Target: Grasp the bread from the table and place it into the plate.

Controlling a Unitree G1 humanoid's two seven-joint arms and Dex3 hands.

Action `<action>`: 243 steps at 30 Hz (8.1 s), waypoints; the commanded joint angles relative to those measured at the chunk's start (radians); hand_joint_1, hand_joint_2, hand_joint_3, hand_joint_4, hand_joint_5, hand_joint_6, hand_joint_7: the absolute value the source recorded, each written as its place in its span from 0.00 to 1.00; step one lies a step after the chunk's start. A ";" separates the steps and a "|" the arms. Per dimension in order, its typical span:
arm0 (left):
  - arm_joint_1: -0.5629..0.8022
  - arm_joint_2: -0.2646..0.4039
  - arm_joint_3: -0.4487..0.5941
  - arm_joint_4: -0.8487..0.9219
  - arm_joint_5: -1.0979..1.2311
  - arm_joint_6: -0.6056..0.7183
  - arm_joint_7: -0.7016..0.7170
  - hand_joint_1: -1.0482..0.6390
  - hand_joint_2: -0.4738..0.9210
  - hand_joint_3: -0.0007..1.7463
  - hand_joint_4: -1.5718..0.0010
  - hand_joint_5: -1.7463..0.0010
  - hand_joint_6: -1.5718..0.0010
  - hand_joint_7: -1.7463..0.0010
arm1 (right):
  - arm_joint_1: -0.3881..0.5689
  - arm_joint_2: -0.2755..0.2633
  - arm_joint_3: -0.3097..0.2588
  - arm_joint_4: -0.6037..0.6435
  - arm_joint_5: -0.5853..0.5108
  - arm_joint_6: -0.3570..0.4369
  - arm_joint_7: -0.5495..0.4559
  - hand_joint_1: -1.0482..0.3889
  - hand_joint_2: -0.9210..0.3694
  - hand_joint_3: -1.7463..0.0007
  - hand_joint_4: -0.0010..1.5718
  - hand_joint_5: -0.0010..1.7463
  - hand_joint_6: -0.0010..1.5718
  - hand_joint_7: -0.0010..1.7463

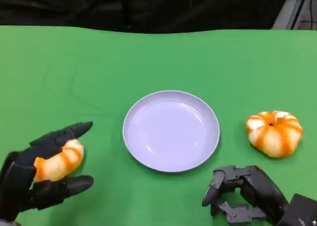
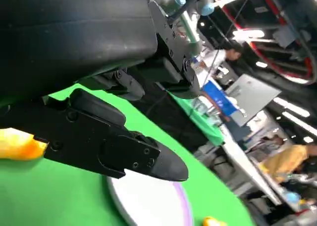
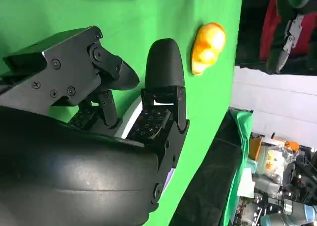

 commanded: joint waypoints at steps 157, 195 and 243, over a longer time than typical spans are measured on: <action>-0.285 0.256 -0.412 0.453 0.313 0.556 0.517 0.51 0.99 0.00 0.72 0.00 0.76 0.04 | 0.002 -0.009 -0.010 -0.018 0.019 -0.002 0.004 0.76 0.26 0.43 0.62 0.76 0.64 0.56; -0.085 0.245 -0.335 -0.083 0.300 0.583 0.432 0.59 0.96 0.00 0.68 0.00 0.69 0.14 | 0.003 -0.007 -0.008 -0.024 0.012 -0.001 -0.004 0.78 0.27 0.41 0.62 0.77 0.63 0.57; -0.293 0.160 -0.450 -0.093 0.439 0.475 0.434 0.51 0.96 0.00 0.64 0.00 0.66 0.13 | -0.004 -0.002 0.002 -0.022 -0.014 -0.001 -0.040 0.81 0.27 0.41 0.62 0.78 0.63 0.58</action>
